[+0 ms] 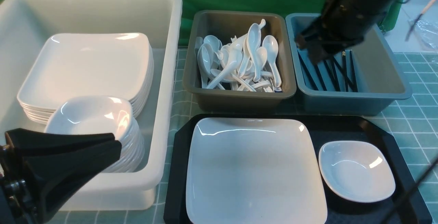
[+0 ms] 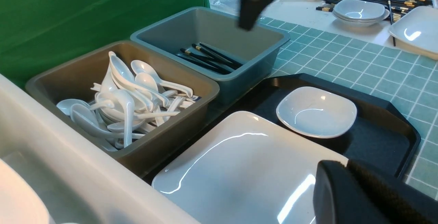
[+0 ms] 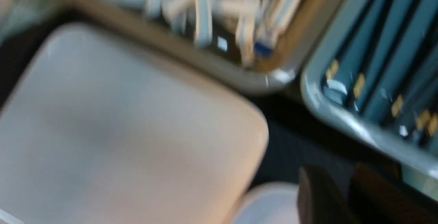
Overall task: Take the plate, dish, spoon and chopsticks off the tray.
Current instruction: Use the right arm to grab a small plate from the dinner plate
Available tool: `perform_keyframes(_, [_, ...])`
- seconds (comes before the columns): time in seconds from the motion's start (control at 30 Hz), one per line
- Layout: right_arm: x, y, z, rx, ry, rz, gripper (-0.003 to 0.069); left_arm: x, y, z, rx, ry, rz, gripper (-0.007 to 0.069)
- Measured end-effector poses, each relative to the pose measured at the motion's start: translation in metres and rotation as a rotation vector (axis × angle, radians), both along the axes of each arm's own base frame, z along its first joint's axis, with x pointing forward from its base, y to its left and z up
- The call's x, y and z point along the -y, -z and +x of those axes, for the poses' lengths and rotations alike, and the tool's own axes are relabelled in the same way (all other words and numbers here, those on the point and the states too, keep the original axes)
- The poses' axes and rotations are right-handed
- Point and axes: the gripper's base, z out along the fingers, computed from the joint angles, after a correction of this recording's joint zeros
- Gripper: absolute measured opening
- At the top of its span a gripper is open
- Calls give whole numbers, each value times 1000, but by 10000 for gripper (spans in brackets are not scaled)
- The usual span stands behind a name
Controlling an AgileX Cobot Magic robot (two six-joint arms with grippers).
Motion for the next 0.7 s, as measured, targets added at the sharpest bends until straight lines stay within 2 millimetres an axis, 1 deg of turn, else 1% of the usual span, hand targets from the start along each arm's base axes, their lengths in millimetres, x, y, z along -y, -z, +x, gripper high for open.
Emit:
perform_keyframes(0.07, [8, 2, -20, -15, -26, -43, 144, 0, 0, 0, 0, 0, 0, 17])
perform_keyframes(0.13, [16, 11, -41, -47, -66, -84, 160, 0, 0, 0, -1, 1, 1, 17])
perform_keyframes(0.17, [21, 17, -53, -71, -79, -102, 183, 0, 0, 0, -1, 1, 1, 17])
perform_keyframes(0.23, [31, 39, -78, -103, -122, -129, 251, 0, 0, 0, -1, 1, 1, 17])
perform_keyframes(0.3, [38, 60, -94, -117, -143, -140, 320, 0, 0, 0, -1, 1, 1, 17])
perform_keyframes(0.33, [42, 80, -103, -116, -171, -145, 382, 0, 0, 0, -1, 1, 1, 17])
perform_keyframes(0.37, [44, 97, -109, -116, -201, -149, 423, 0, 0, 0, -2, 2, 2, 17])
perform_keyframes(0.4, [44, 99, -109, -106, -210, -147, 438, 0, 0, 0, -2, 2, 2, 17])
perform_keyframes(0.43, [44, 117, -114, -99, -255, -151, 483, 0, 0, 0, -3, 3, 2, 17])
perform_keyframes(0.47, [44, 128, -118, -95, -287, -154, 507, 0, 0, 0, -3, 3, 2, 17])
perform_keyframes(0.5, [43, 132, -119, -94, -300, -155, 514, 0, 0, 0, -3, 3, 2, 17])
perform_keyframes(0.53, [41, 147, -123, -91, -348, -162, 533, 0, 0, 0, -3, 3, 2, 17])
perform_keyframes(0.57, [41, 157, -124, -93, -369, -167, 540, 0, 0, 0, -3, 3, 2, 17])
perform_keyframes(0.6, [41, 158, -123, -94, -372, -168, 540, 0, 0, 0, -3, 3, 2, 17])
perform_keyframes(0.7, [40, 173, -119, -97, -404, -202, 545, 0, 0, 0, -3, 3, 2, 17])
